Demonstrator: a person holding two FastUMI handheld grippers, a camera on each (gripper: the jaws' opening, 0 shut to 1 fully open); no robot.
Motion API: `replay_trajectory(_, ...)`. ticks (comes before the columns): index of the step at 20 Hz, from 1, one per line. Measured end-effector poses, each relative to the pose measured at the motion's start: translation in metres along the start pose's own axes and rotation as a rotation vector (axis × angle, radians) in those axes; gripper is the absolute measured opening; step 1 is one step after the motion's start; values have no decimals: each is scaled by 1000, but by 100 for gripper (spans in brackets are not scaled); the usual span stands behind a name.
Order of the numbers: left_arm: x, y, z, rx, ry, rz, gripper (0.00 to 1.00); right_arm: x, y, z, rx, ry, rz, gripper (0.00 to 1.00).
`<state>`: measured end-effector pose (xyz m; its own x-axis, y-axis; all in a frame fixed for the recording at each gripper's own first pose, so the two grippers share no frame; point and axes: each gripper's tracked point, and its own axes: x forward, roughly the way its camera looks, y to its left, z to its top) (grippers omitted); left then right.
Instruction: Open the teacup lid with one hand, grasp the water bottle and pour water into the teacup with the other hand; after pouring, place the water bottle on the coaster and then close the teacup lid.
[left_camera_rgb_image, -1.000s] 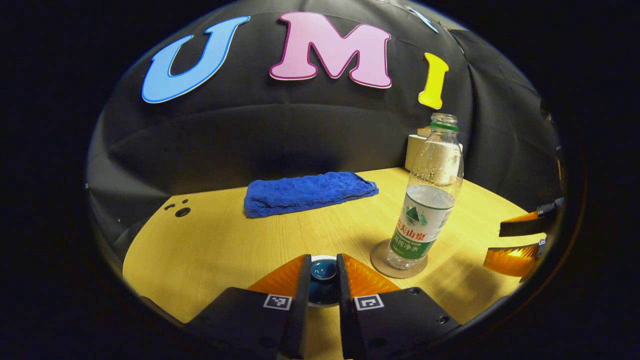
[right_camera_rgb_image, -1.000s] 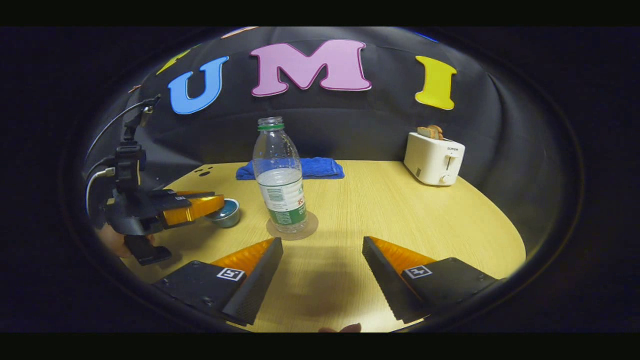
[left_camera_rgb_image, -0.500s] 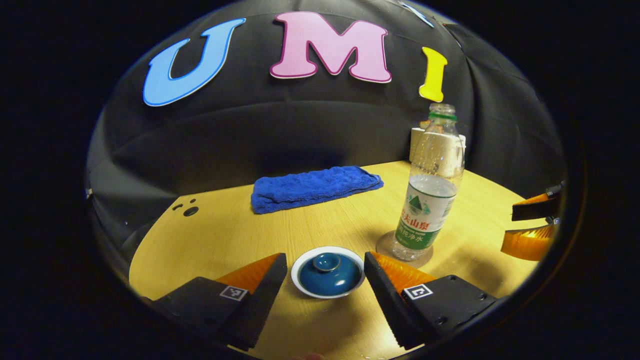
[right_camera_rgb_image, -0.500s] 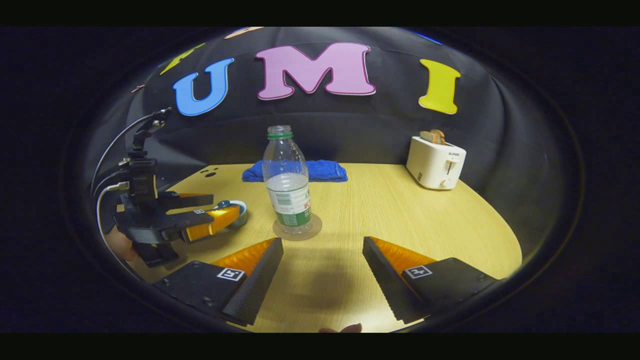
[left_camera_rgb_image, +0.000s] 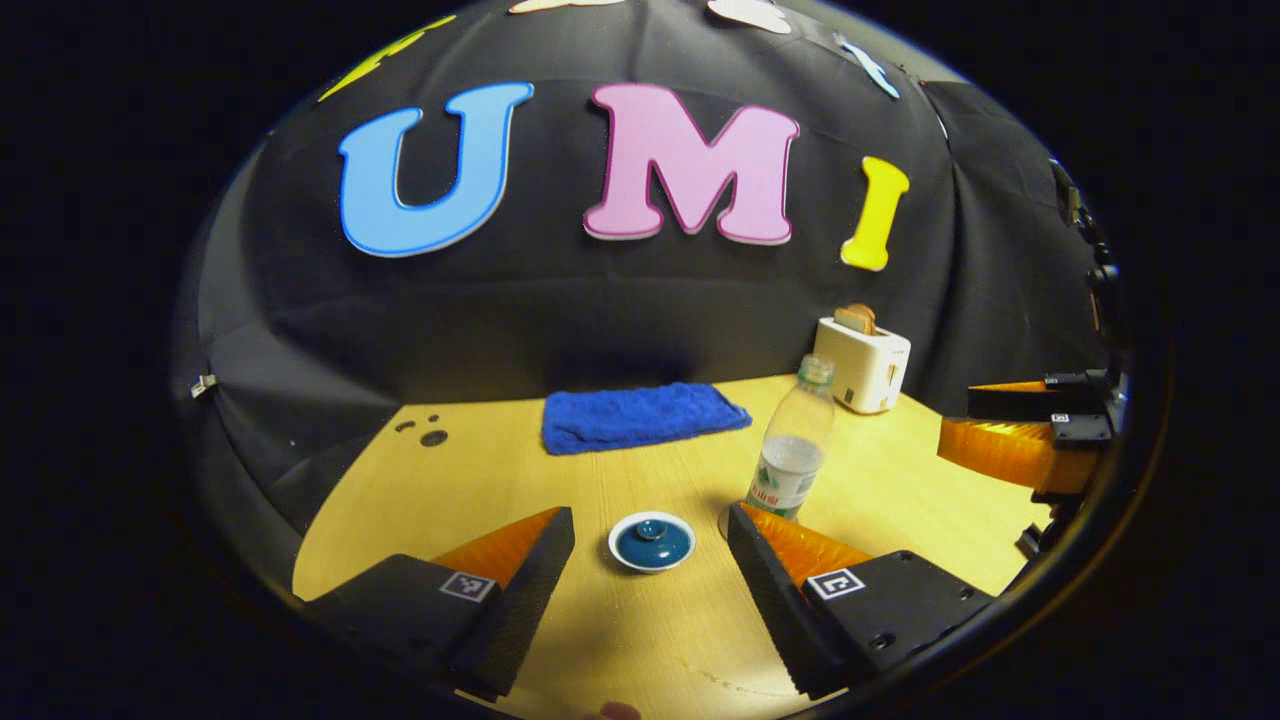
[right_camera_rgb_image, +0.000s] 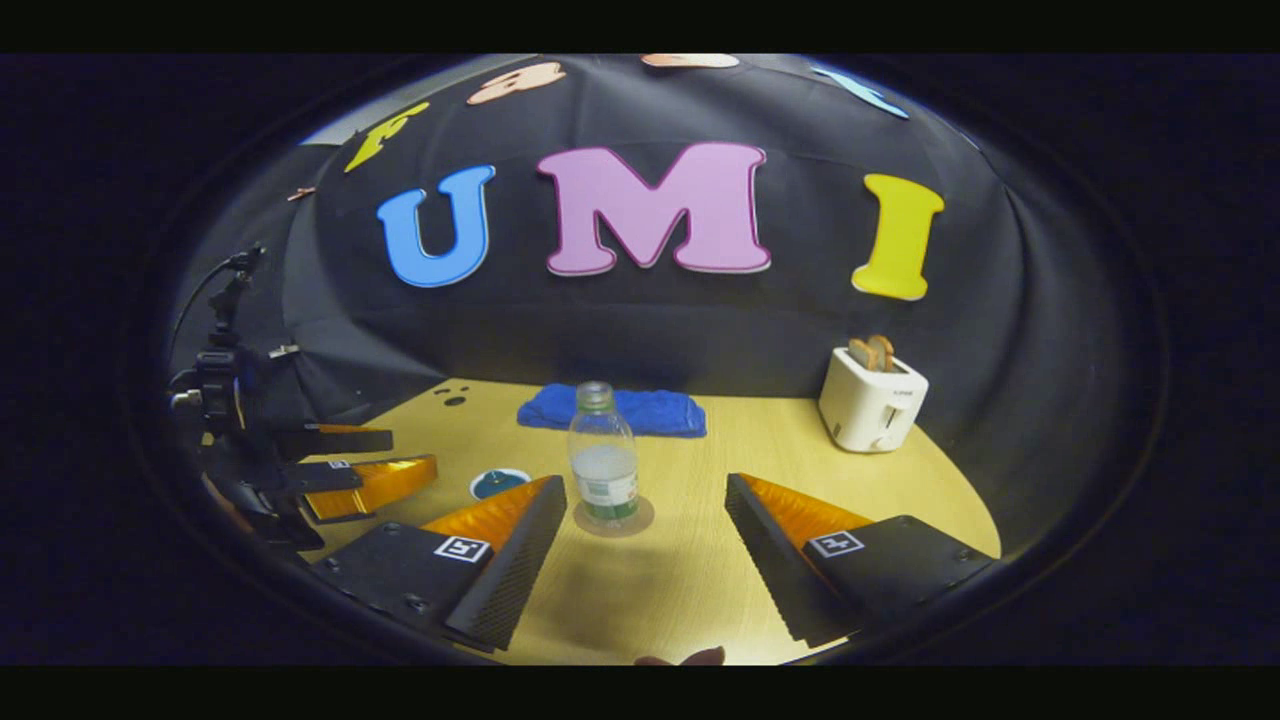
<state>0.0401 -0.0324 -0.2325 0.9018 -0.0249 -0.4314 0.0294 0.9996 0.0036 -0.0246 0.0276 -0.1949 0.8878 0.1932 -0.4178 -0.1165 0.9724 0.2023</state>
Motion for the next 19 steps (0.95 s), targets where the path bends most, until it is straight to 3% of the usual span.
replay_trajectory(8,-72,-5,95,-14,-172,48,97,-52,-4,78,-41,-122,33,99)
replay_trajectory(13,-100,-20,108,12,-211,63,97,-64,-8,109,-56,-183,51,99)
replay_trajectory(19,-121,-36,120,24,-244,99,97,-76,-20,118,-57,-220,82,98)
